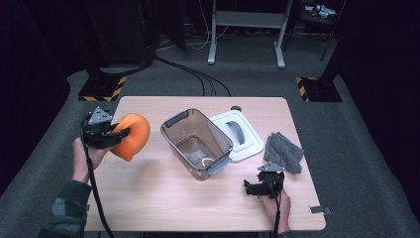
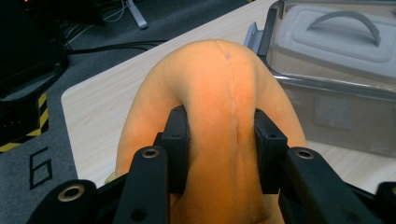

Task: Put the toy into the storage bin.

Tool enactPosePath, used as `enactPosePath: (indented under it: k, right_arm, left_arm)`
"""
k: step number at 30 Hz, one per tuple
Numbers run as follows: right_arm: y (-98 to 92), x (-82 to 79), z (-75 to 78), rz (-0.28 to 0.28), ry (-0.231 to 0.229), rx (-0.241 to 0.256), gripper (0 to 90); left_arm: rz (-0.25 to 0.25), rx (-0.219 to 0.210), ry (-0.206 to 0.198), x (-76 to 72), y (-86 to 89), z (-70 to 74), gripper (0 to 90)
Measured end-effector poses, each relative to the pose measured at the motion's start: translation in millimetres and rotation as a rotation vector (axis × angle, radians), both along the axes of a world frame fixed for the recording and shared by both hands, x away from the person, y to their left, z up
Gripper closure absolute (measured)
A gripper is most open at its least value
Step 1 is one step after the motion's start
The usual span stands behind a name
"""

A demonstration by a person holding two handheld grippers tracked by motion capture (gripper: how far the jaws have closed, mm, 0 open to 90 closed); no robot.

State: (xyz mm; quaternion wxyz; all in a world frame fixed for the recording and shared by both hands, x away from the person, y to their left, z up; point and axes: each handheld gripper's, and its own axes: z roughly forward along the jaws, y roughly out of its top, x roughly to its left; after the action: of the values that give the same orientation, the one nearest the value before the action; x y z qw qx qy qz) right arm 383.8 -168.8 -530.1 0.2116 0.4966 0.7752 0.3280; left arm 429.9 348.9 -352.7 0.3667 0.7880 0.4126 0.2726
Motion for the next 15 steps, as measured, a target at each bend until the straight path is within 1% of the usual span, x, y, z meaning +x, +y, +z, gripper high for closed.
enactPosePath:
  k: [7,10,15]
  right_arm:
    - [0.2,-0.1,0.0,-0.001,0.002,0.001,0.3]
    - [0.2,-0.1,0.1,-0.001,0.002,0.002,0.3]
    - [0.4,-0.3,0.1,-0.003,0.005,0.003,0.3]
  left_arm:
    - [-0.011,0.010,-0.002,7.3,-4.3,6.6,64.7]
    - [-0.015,0.011,-0.003,12.8,-7.2,9.6,64.6]
    - [-0.021,-0.001,-0.004,22.7,-10.9,15.3,64.7]
